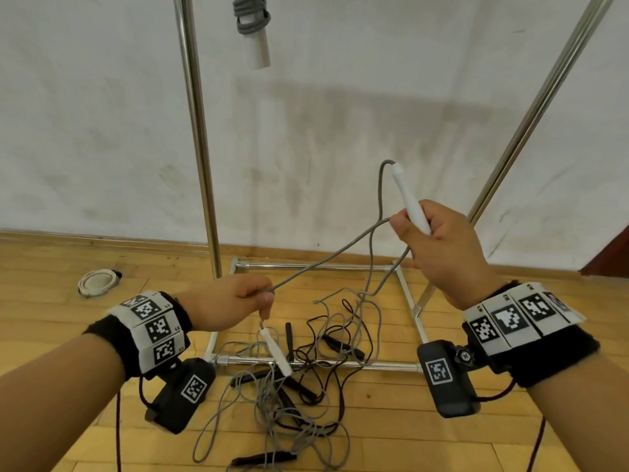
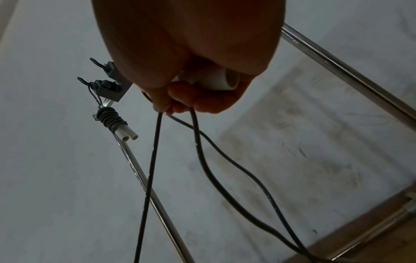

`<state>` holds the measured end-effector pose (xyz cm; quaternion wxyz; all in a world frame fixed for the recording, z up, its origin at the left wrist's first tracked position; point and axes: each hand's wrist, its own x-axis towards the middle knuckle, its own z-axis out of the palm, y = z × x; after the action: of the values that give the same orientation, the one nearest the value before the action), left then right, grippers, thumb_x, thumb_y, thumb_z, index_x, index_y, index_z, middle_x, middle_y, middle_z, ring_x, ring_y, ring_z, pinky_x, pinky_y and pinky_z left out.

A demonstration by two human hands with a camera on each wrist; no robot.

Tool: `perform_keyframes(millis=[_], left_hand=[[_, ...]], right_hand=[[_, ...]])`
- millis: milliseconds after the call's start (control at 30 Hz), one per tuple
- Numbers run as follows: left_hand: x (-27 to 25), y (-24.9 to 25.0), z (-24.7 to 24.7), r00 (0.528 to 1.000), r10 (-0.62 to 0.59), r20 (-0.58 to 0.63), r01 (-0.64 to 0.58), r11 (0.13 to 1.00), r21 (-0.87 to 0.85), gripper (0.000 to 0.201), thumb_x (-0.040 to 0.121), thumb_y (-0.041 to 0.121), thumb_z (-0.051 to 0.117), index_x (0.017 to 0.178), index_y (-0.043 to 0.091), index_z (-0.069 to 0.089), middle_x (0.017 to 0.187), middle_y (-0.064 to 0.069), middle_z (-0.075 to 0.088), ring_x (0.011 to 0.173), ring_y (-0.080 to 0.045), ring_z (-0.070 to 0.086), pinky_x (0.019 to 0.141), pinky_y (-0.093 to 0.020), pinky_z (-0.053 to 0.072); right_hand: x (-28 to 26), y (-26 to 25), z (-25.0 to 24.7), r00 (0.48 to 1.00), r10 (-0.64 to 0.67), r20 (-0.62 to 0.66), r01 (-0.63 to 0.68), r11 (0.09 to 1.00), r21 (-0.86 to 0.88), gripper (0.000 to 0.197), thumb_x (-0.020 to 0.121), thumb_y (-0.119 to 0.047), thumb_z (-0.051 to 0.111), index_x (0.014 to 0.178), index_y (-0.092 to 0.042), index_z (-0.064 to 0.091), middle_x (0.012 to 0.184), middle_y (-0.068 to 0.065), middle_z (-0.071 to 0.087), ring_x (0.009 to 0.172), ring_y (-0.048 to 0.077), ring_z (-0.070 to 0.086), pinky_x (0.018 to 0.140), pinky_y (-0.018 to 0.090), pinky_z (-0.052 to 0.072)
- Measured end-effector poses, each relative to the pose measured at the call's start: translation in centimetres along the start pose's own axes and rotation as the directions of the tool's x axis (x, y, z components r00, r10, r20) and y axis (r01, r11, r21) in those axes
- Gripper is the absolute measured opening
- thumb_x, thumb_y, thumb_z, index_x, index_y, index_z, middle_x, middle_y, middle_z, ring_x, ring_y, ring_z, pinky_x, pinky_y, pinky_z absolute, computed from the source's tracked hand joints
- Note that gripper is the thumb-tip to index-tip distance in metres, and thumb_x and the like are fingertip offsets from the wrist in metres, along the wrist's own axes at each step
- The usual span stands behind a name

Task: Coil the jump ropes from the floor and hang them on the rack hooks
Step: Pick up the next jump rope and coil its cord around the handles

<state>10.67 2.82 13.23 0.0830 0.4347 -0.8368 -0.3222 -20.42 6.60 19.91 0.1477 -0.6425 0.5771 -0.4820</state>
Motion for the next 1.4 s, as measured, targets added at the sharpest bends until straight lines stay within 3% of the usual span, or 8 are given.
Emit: perform_keyframes(millis=[233, 400, 600, 767, 900, 1000, 1200, 1400], left_hand=[[0.3, -1.5, 0.7, 0.999, -0.033, -0.002, 0.033, 0.987, 0.160, 0.014, 0.098, 0.021, 0.052, 0.086, 0.023, 0.046, 0.086, 0.007, 0.056, 0.077, -0.011, 0.054, 0.072, -0.026, 0.046], [-0.2, -3.7, 0.5, 0.987, -0.162, 0.000, 0.155, 0.945, 0.287, 0.024, 0.086, 0.014, 0.064, 0.078, 0.025, 0.044, 0.087, 0.006, 0.057, 0.083, -0.016, 0.055, 0.077, -0.033, 0.049], [-0.5, -4.8, 0.4, 0.984, -0.169, -0.058, 0.177, 0.967, 0.183, 0.025, 0.086, 0.006, 0.057, 0.079, 0.030, 0.054, 0.088, 0.011, 0.065, 0.085, -0.013, 0.061, 0.076, -0.030, 0.052], [0.3, -3.1, 0.1, 0.979, -0.149, -0.136, 0.167, 0.977, 0.132, 0.015, 0.086, 0.032, 0.072, 0.085, 0.037, 0.058, 0.083, 0.012, 0.061, 0.072, -0.003, 0.055, 0.063, -0.015, 0.039], [0.9, -0.2, -0.2, 0.972, -0.086, -0.217, 0.110, 0.989, 0.102, 0.014, 0.083, 0.042, 0.074, 0.081, 0.033, 0.064, 0.069, 0.010, 0.056, 0.059, 0.000, 0.051, 0.053, -0.012, 0.034], [1.0, 1.7, -0.5, 0.967, -0.047, -0.251, 0.058, 0.998, 0.038, 0.020, 0.082, 0.047, 0.073, 0.076, 0.029, 0.065, 0.063, 0.007, 0.056, 0.054, 0.001, 0.050, 0.050, -0.014, 0.037], [0.7, 4.5, -1.0, 0.953, -0.049, -0.298, -0.044, 0.954, -0.297, 0.022, 0.077, 0.037, 0.080, 0.084, 0.019, 0.069, 0.067, 0.000, 0.073, 0.058, -0.010, 0.068, 0.053, -0.016, 0.052], [0.5, 5.6, -1.3, 0.951, -0.046, -0.304, -0.099, 0.890, -0.445, 0.024, 0.074, 0.021, 0.084, 0.089, 0.009, 0.070, 0.070, -0.006, 0.073, 0.061, -0.012, 0.070, 0.058, -0.014, 0.052]], right_hand=[[0.4, -0.1, -0.4, 0.992, 0.062, -0.107, -0.055, 0.996, 0.064, 0.020, 0.093, -0.039, 0.062, 0.073, -0.035, 0.061, 0.054, -0.013, 0.050, 0.049, 0.010, 0.046, 0.053, 0.033, 0.045], [0.9, 0.2, -1.7, 0.975, 0.088, -0.205, -0.084, 0.996, 0.024, 0.023, 0.095, -0.039, 0.060, 0.084, -0.019, 0.063, 0.067, 0.004, 0.053, 0.060, 0.022, 0.050, 0.062, 0.047, 0.053], [0.5, 2.0, -2.0, 0.982, 0.102, -0.161, -0.105, 0.994, -0.007, 0.019, 0.094, -0.037, 0.061, 0.080, -0.025, 0.063, 0.067, 0.000, 0.054, 0.058, 0.016, 0.048, 0.058, 0.035, 0.045], [-0.1, 2.3, -0.9, 0.985, 0.156, -0.073, -0.155, 0.988, 0.017, 0.007, 0.094, -0.034, 0.062, 0.090, -0.038, 0.066, 0.079, -0.011, 0.061, 0.063, 0.015, 0.055, 0.059, 0.035, 0.051], [-0.8, 1.3, 0.5, 0.981, 0.192, 0.042, -0.193, 0.981, 0.026, 0.028, 0.095, -0.046, 0.058, 0.087, -0.021, 0.068, 0.065, -0.003, 0.051, 0.056, 0.018, 0.050, 0.055, 0.041, 0.049], [-1.6, 0.1, 1.7, 0.948, 0.256, 0.189, -0.289, 0.941, 0.177, 0.031, 0.101, -0.040, 0.049, 0.098, -0.016, 0.069, 0.063, 0.004, 0.050, 0.048, 0.016, 0.050, 0.049, 0.028, 0.047], [-3.4, -1.8, 3.9, 0.867, 0.228, 0.443, -0.360, 0.902, 0.239, 0.009, 0.101, -0.011, 0.051, 0.109, -0.009, 0.055, 0.086, 0.009, 0.068, 0.073, 0.016, 0.068, 0.069, 0.028, 0.058], [-4.6, -2.5, 6.0, 0.832, 0.150, 0.534, -0.253, 0.959, 0.125, 0.020, 0.089, -0.018, 0.071, 0.103, -0.015, 0.057, 0.090, 0.005, 0.077, 0.085, 0.018, 0.074, 0.086, 0.045, 0.057]])
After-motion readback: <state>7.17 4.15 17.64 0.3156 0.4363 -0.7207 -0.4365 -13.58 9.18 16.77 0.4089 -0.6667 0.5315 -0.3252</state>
